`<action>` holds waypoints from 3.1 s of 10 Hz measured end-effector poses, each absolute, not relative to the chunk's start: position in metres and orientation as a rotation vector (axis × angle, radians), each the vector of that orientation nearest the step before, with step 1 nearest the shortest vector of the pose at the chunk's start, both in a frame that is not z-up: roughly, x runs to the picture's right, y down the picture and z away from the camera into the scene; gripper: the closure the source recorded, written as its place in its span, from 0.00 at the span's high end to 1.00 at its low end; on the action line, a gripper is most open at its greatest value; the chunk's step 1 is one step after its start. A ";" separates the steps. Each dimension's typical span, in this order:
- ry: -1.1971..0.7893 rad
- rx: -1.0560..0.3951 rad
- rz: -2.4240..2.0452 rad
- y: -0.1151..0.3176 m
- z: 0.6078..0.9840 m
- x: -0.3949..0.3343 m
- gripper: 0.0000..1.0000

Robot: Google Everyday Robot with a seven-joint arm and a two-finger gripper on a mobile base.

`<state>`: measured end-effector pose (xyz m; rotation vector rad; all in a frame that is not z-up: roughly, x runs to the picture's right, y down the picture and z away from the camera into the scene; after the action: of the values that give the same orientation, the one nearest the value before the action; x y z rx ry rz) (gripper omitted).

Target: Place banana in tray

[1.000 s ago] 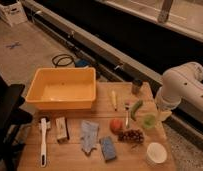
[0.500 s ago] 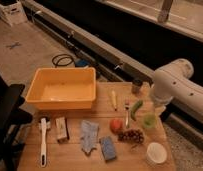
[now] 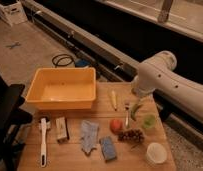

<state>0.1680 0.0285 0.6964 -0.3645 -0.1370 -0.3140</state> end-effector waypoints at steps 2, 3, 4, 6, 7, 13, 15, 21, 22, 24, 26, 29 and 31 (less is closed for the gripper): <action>-0.134 -0.363 -0.311 0.029 0.695 0.171 0.65; -0.134 -0.363 -0.312 0.028 0.696 0.171 0.65; -0.134 -0.363 -0.315 0.029 0.696 0.169 0.65; -0.139 -0.343 -0.348 0.026 0.700 0.169 0.65; -0.154 -0.327 -0.385 0.022 0.706 0.160 0.65; -0.134 -0.275 -0.550 0.021 0.772 0.139 0.65; -0.122 -0.280 -0.561 0.017 0.796 0.145 0.65; -0.142 -0.318 -0.523 0.018 0.830 0.154 0.65; -0.140 -0.318 -0.524 0.018 0.831 0.154 0.65; -0.142 -0.321 -0.515 0.018 0.837 0.156 0.65; -0.156 -0.336 -0.506 0.026 0.861 0.155 0.65; -0.167 -0.353 -0.543 0.040 0.903 0.144 0.65; -0.173 -0.361 -0.567 0.041 0.914 0.139 0.65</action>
<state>0.1392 0.0411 0.9141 -0.3605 -0.1729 -0.5667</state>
